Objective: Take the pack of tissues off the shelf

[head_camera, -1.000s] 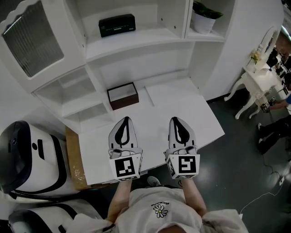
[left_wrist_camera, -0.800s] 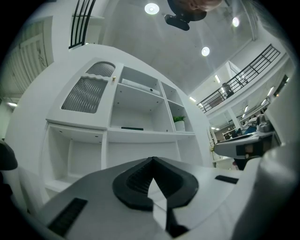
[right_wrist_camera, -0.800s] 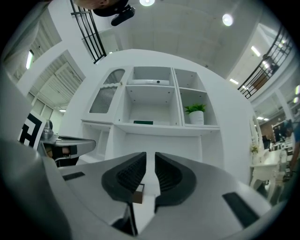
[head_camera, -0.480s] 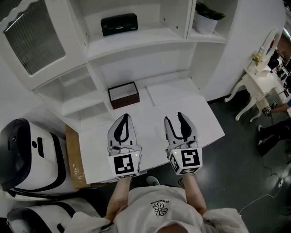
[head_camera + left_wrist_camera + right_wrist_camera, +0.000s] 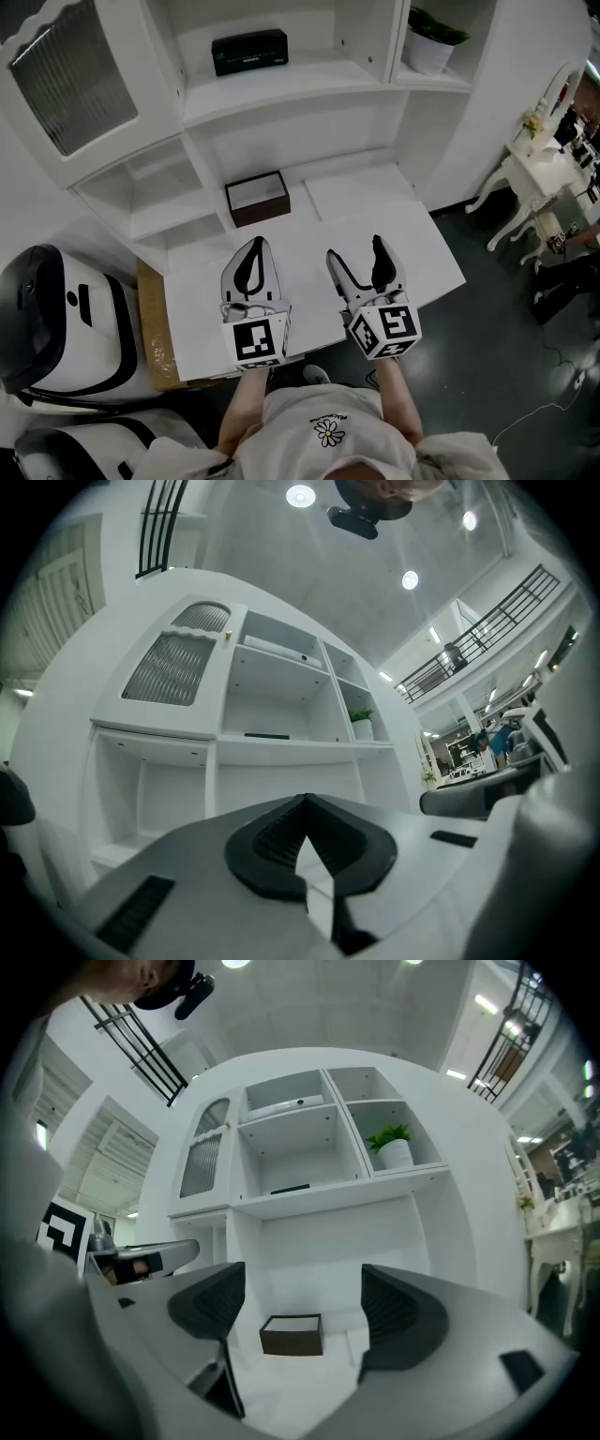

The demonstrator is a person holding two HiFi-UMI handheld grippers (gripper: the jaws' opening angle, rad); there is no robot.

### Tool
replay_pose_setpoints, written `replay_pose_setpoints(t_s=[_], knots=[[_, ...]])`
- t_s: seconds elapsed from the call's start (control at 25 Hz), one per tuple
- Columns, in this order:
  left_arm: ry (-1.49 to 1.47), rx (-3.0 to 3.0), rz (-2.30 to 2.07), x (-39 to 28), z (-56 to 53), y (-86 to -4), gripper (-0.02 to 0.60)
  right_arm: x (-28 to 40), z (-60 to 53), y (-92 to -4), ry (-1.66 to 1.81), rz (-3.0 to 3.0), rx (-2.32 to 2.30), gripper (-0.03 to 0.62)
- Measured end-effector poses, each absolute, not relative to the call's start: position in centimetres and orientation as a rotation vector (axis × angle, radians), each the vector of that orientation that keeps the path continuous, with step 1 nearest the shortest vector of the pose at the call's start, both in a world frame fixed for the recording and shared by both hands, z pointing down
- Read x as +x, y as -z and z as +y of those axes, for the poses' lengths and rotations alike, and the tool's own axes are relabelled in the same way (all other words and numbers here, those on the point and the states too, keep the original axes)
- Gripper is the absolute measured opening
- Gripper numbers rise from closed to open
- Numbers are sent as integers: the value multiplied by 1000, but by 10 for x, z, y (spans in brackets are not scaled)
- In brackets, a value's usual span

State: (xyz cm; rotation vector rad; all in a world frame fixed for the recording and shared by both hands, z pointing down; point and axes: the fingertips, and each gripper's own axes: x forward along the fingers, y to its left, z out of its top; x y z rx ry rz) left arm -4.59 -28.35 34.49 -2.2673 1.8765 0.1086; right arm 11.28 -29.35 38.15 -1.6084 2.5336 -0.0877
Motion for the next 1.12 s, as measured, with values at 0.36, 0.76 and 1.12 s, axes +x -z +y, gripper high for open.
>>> replay_pose_setpoints(t_s=[0.36,0.76,1.12], knots=[[-100,-2274,1875,-47,-286,-348,-2,119,-298,-379,47,2520,-1668,367],[-105,-2257,1902,-56,-283,-342,-2,122,-309,-286,-412,2483,-1663,365],[-101,-2207,1935,-71,-277,-333,-2,109,-327,-193,-898,2478,-1612,365]])
